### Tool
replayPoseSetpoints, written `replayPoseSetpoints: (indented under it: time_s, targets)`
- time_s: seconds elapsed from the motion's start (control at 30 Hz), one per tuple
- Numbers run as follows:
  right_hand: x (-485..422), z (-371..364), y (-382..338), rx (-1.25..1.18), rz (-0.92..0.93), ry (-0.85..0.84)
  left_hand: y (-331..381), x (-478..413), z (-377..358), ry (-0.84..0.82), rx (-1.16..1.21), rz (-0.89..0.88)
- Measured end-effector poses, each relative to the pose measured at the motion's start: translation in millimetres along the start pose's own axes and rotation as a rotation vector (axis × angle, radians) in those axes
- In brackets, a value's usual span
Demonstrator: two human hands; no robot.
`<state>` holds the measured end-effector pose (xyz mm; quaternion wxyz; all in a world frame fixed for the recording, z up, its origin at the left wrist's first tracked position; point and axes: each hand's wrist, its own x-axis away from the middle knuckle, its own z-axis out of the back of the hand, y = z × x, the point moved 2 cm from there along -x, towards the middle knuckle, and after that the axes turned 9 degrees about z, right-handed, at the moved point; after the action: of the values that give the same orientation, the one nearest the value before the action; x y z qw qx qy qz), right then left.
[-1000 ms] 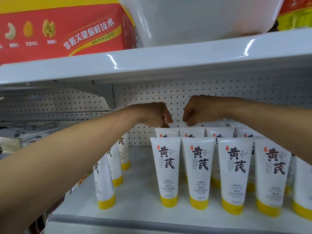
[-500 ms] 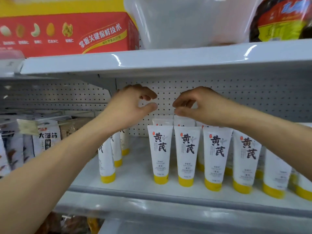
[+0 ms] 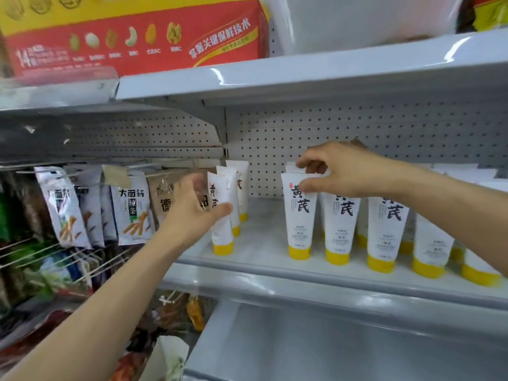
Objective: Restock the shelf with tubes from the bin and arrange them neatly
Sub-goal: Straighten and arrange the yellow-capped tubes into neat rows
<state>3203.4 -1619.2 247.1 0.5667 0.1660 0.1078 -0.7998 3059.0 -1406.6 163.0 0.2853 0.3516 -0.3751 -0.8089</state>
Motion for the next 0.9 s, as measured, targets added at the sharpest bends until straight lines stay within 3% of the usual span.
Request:
replayPoseSetpoints:
  time_s: [0.13,0.27,0.47,0.9]
  targets:
    - [-9,-8,-10,0.031,-0.039,-0.077,-18,-2,-10,-0.177,-0.028,0.111]
    - [-13,-15,-15,-0.005,-0.104,-0.165,-32,-5,-15,-0.243,-0.142,0.086]
    - [-18,-17,-14,-0.114,-0.144,-0.184,-26,-1,-29,-0.203,-0.168,-0.021]
    - [-19,-16,-14,-0.110,-0.100,-0.183,0,10,-71,-0.136,-0.156,-0.105]
